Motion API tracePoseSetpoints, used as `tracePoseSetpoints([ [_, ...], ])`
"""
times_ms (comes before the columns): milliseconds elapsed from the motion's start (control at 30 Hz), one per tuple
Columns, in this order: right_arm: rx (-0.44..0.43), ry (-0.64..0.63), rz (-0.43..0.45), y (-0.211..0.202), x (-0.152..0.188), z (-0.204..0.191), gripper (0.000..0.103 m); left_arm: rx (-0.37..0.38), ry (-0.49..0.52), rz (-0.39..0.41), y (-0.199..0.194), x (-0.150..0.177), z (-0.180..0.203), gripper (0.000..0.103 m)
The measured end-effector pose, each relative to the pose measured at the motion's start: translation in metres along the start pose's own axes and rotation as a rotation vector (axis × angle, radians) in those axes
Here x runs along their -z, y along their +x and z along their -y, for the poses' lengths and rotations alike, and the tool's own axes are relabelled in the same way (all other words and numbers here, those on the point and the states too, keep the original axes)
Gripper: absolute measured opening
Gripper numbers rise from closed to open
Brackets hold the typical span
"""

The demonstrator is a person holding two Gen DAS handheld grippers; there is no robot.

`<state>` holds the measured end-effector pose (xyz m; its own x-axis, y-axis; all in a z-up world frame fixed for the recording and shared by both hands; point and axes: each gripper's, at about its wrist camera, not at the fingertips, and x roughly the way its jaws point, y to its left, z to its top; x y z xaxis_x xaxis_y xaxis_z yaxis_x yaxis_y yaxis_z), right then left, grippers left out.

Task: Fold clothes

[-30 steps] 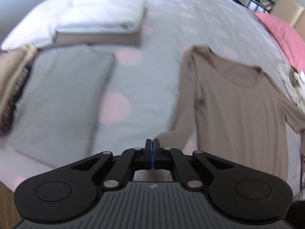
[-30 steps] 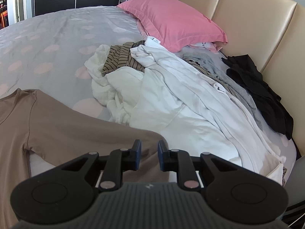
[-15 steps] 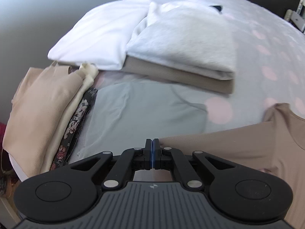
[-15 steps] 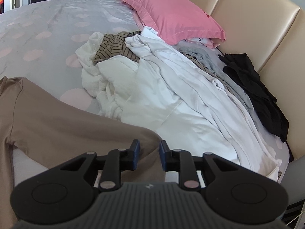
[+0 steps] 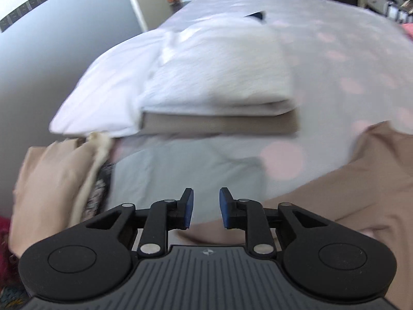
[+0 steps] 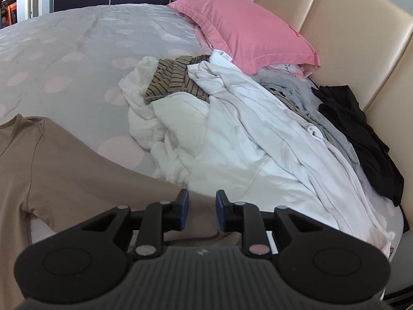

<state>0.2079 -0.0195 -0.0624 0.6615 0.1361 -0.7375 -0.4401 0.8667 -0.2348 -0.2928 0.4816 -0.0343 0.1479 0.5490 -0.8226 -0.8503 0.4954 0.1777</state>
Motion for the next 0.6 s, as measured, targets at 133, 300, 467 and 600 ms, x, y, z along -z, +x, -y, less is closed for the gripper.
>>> tracePoseSetpoints([
  [133,-0.003,0.019,-0.015,-0.001,0.002,0.005,0.025,0.050,0.061,-0.018,-0.005,0.003,0.033,0.020],
  [300,-0.035,0.092,-0.070,-0.013,0.018,0.031,0.025,0.059,0.193,-0.026,-0.012,0.019,0.065,0.020],
  [467,-0.063,0.147,-0.133,-0.026,0.039,0.055,0.026,0.082,0.187,-0.007,-0.023,0.021,0.070,0.020],
  [600,-0.102,0.214,-0.211,-0.025,0.061,0.074,0.026,0.087,0.178,0.001,-0.027,0.021,0.071,0.020],
])
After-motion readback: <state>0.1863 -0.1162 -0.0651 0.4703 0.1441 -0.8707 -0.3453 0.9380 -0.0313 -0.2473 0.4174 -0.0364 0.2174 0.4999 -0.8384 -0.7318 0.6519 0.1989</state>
